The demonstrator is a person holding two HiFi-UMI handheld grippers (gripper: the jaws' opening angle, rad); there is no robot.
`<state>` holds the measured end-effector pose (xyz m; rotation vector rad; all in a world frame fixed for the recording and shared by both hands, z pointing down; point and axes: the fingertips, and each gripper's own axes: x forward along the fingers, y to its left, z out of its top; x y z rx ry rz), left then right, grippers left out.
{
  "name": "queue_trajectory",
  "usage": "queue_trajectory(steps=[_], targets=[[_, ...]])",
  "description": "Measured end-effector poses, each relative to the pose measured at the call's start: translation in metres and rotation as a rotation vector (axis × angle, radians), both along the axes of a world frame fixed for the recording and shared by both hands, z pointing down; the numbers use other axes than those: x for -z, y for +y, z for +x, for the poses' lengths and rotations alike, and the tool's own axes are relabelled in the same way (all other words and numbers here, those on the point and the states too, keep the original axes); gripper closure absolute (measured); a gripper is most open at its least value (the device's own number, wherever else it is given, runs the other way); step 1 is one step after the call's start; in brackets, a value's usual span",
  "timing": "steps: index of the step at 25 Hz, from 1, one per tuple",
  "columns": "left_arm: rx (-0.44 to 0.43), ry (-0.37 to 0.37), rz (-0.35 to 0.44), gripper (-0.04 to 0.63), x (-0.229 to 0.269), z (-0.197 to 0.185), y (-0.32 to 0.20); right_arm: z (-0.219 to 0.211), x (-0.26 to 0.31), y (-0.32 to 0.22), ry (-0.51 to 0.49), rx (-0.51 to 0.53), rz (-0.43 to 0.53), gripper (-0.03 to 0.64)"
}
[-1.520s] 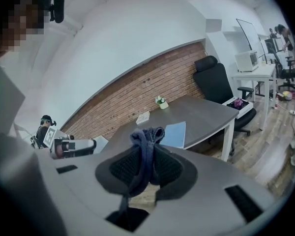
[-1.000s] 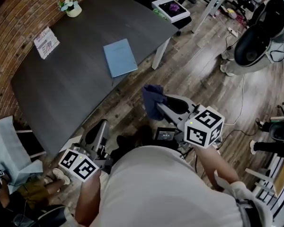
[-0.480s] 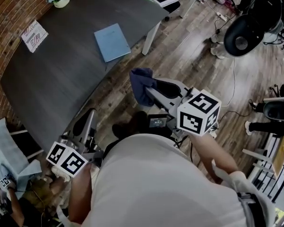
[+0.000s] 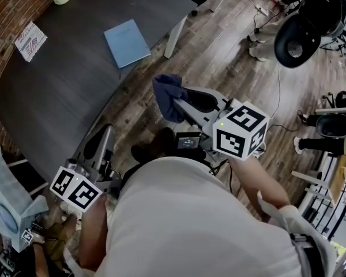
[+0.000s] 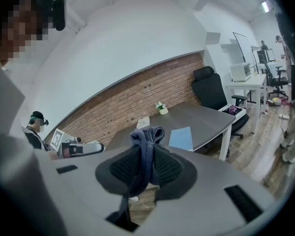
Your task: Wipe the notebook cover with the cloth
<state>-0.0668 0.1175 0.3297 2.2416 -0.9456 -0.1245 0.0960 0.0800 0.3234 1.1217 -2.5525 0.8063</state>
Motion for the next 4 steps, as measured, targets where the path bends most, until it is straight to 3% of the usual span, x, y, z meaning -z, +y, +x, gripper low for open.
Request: queue_trajectory(steps=[4], targets=[[0.003, 0.003, 0.017, 0.588, 0.0026, 0.0019, -0.0041, -0.0008, 0.0021, -0.0046, -0.002, 0.007, 0.017, 0.525]])
